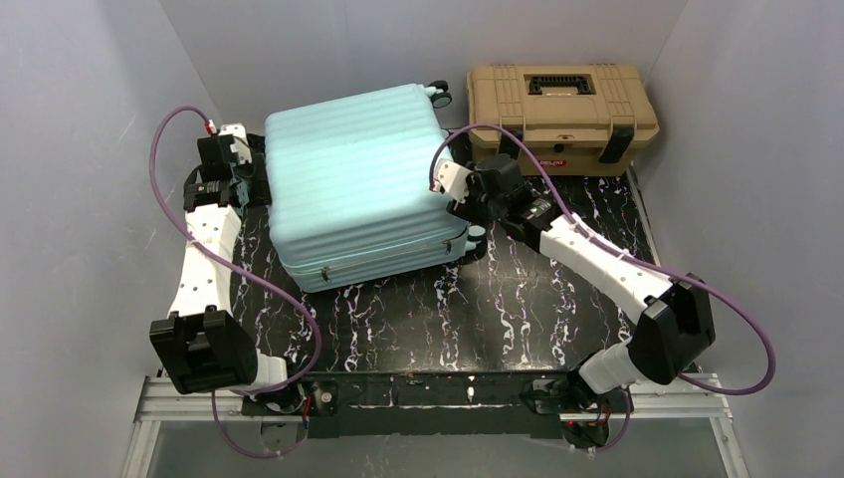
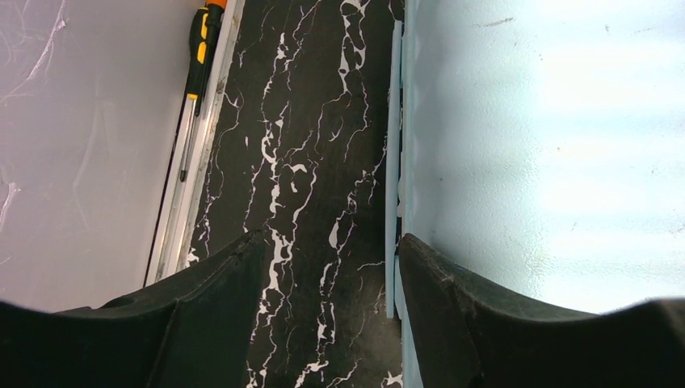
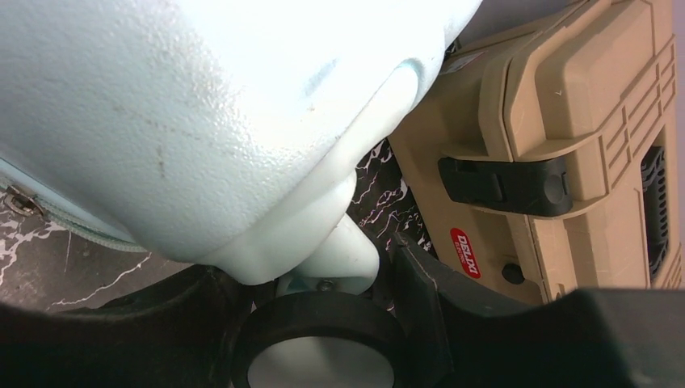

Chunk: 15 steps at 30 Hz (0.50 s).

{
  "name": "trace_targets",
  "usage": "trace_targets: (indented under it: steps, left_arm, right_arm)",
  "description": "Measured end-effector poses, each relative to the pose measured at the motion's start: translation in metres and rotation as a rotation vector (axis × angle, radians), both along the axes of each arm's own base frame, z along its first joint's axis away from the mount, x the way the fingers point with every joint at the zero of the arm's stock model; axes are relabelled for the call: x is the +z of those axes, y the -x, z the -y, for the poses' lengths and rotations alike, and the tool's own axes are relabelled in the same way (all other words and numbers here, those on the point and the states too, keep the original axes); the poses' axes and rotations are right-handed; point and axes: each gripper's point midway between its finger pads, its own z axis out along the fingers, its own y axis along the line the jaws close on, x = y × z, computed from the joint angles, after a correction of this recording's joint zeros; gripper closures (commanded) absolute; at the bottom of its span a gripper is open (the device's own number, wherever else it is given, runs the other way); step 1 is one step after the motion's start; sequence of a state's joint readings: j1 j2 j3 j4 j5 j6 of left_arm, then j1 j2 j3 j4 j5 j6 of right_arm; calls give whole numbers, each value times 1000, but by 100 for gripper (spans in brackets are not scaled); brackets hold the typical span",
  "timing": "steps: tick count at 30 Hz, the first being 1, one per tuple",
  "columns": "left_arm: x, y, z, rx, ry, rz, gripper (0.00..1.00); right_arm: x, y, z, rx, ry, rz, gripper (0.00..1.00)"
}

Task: Pack the luggage
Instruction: Zip the luggage at the center of the board.

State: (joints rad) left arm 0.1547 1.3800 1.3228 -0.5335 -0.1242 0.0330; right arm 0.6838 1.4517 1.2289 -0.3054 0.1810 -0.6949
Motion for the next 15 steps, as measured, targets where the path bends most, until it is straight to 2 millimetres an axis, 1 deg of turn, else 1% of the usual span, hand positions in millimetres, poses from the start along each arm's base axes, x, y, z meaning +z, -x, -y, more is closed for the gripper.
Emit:
trace_targets:
  steps: [3, 6, 7, 8, 11, 13, 14, 15]
  left_arm:
    - [1, 0, 0, 1, -1, 3, 39]
    - [1, 1, 3, -11, 7, 1, 39]
    - [2, 1, 4, -16, 9, 1, 39]
    - [3, 2, 6, -26, 11, -1, 39]
    - [15, 1, 14, -61, 22, 25, 39]
    - [28, -3, 19, -83, 28, 53, 39]
    - [35, -5, 22, -97, 34, 71, 39]
    - [43, -7, 25, -111, 40, 89, 38]
  right_arm:
    - [-1, 7, 1, 20, 7, 1, 99]
    - [-8, 23, 5, 57, 7, 2, 99]
    - [-11, 30, 7, 73, 9, 2, 96]
    - [-14, 38, 8, 91, 7, 3, 90]
    - [-12, 53, 8, 135, -15, 17, 86]
    - [-10, 59, 7, 161, -20, 24, 77]
    - [-10, 59, 6, 167, -21, 26, 68]
    - [-10, 59, 6, 170, -20, 26, 55]
